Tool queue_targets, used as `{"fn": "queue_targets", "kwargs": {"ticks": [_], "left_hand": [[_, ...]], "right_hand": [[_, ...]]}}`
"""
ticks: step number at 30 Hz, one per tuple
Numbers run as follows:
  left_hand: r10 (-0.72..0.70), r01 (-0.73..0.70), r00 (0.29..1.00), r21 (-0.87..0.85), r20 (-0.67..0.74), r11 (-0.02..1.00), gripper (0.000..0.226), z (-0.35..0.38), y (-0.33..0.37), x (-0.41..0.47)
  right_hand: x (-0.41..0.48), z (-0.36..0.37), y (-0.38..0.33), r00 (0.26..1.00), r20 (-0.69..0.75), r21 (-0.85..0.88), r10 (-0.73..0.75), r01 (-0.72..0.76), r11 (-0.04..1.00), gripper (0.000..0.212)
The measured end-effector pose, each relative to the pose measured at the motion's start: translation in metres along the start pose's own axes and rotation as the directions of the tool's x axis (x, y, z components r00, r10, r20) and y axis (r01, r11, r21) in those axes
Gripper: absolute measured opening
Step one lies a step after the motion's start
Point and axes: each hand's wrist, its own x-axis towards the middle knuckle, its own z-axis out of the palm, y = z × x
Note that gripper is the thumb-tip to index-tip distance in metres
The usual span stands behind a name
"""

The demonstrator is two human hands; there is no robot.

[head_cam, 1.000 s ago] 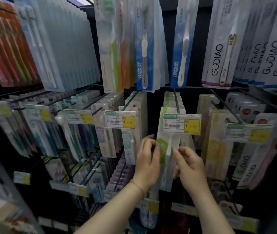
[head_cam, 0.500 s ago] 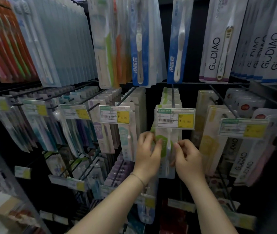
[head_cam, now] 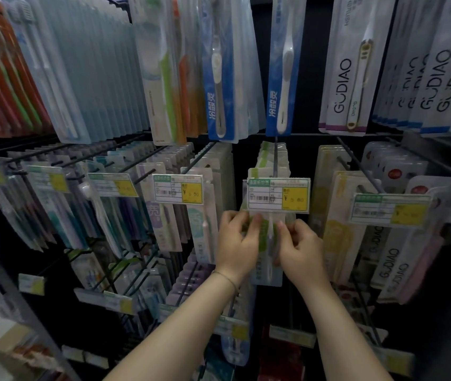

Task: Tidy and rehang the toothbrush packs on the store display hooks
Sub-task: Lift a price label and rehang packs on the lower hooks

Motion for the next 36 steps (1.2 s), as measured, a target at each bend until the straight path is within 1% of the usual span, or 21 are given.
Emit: {"fn": "queue_targets", "kwargs": {"ticks": [4,9,12,13,15,17,18,20,22,24,27,29,33,36], "left_hand": [[-0.005,0.006,1.0,-0.005,0.024,1.0,0.021,0.0,0.001,0.003],[-0.022,0.022,0.999,-0.005,0.036,1.0,0.016,-0.002,0.001,-0.003],[-0.022,0.022,0.999,-0.003,0.031,1.0,0.011,-0.004,-0.002,-0.01],[-0.024,0.024,0.999,0.0,0.032,1.0,0.009,-0.005,-0.003,-0.011],[-0.027,0.027,0.999,-0.001,0.02,1.0,0.008,-0.007,-0.006,-0.014],[-0.02,0.02,1.0,0.034,-0.002,0.999,0.009,-0.012,-0.009,-0.017],[-0.015,0.015,1.0,0.07,-0.006,0.997,0.009,-0.015,-0.012,-0.019],[-0.014,0.012,1.0,0.135,0.01,0.991,0.01,-0.023,-0.017,-0.023],[-0.017,0.011,0.999,0.179,0.03,0.984,0.01,-0.032,-0.02,-0.027],[0.003,-0.014,0.999,0.223,0.05,0.975,0.008,-0.043,-0.023,-0.031],[0.017,-0.052,0.994,0.331,0.108,0.942,0.01,-0.061,-0.031,-0.036],[0.007,-0.064,0.991,0.419,0.135,0.906,0.012,-0.074,-0.038,-0.038],[-0.026,-0.115,0.974,0.592,0.224,0.798,0.013,-0.099,-0.05,-0.04],[0.011,-0.178,0.969,0.669,0.246,0.721,0.016,-0.126,-0.061,-0.043]], "right_hand": [[0.004,0.0,-0.002,1.0,0.017,-0.007,0.027,-0.027,1.0,0.029],[-0.004,-0.002,-0.002,0.999,0.035,0.058,0.003,-0.005,0.998,0.021],[-0.012,0.002,0.0,0.999,-0.029,0.046,-0.015,0.016,0.999,0.005],[-0.015,0.005,0.0,0.998,-0.061,0.038,-0.021,0.023,0.999,0.006],[-0.022,0.008,0.001,0.992,-0.123,0.013,-0.028,0.03,0.999,0.015],[-0.029,0.01,0.0,0.985,-0.168,-0.013,-0.036,0.035,0.999,0.017],[-0.032,0.012,0.0,0.983,-0.175,-0.03,-0.054,0.05,0.998,0.016],[-0.037,0.015,0.0,0.977,-0.161,-0.086,-0.139,0.127,0.988,0.013],[-0.04,0.02,-0.001,0.965,-0.112,-0.141,-0.238,0.221,0.965,0.01],[-0.041,0.026,-0.003,0.955,-0.037,-0.161,-0.294,0.284,0.945,0.01],[-0.043,0.036,-0.007,0.947,0.106,-0.145,-0.303,0.316,0.938,0.008],[-0.045,0.043,-0.01,0.929,0.198,-0.169,-0.312,0.346,0.923,0.006],[-0.045,0.06,-0.015,0.882,0.38,-0.294,-0.277,0.4,0.868,0.012],[-0.048,0.079,-0.018,0.853,0.457,-0.393,-0.252,0.448,0.803,0.015]]}}
